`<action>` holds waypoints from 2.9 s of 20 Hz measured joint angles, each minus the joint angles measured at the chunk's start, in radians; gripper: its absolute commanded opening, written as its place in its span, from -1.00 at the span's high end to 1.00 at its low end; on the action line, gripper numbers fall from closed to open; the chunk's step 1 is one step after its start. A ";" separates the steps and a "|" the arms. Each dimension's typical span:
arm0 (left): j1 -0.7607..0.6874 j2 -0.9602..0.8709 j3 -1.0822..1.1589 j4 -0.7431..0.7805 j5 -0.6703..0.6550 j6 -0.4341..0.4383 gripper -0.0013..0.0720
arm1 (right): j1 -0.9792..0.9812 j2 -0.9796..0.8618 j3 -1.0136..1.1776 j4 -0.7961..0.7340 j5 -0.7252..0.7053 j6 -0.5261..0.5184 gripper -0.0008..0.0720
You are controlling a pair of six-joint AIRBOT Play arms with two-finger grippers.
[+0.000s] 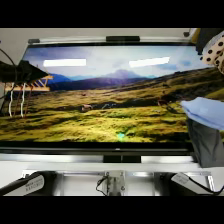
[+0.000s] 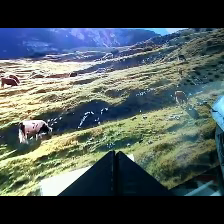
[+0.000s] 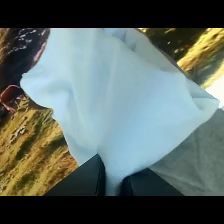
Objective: Fold the shirts.
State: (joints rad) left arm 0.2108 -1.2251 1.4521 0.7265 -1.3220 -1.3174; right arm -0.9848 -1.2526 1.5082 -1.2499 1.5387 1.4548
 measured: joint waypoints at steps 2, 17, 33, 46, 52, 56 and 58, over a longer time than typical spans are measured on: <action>-0.003 0.000 0.000 0.000 0.000 0.000 0.86 | -0.026 0.009 0.000 -0.034 0.033 0.008 0.74; -0.005 0.000 0.000 0.000 0.002 0.014 0.86 | -0.122 0.130 -0.293 -0.350 0.142 0.065 0.67; -0.075 -0.051 0.094 0.246 0.039 -0.066 0.86 | 0.109 0.149 -0.167 -0.272 -0.227 0.093 -0.53; -0.372 -0.261 0.159 0.840 -0.162 -0.277 -0.95 | 1.018 -0.242 0.136 -0.196 -0.036 0.256 -0.88; -0.381 -0.239 0.060 0.821 -0.072 -0.291 -0.95 | 1.081 -0.261 0.140 -0.180 -0.057 0.286 -0.88; -0.383 -0.230 0.042 0.821 -0.069 -0.260 -0.95 | 1.090 -0.264 0.140 -0.170 -0.061 0.288 -0.88; -0.379 -0.221 0.039 0.821 -0.071 -0.240 -0.95 | 1.091 -0.264 0.140 -0.169 -0.062 0.289 -0.88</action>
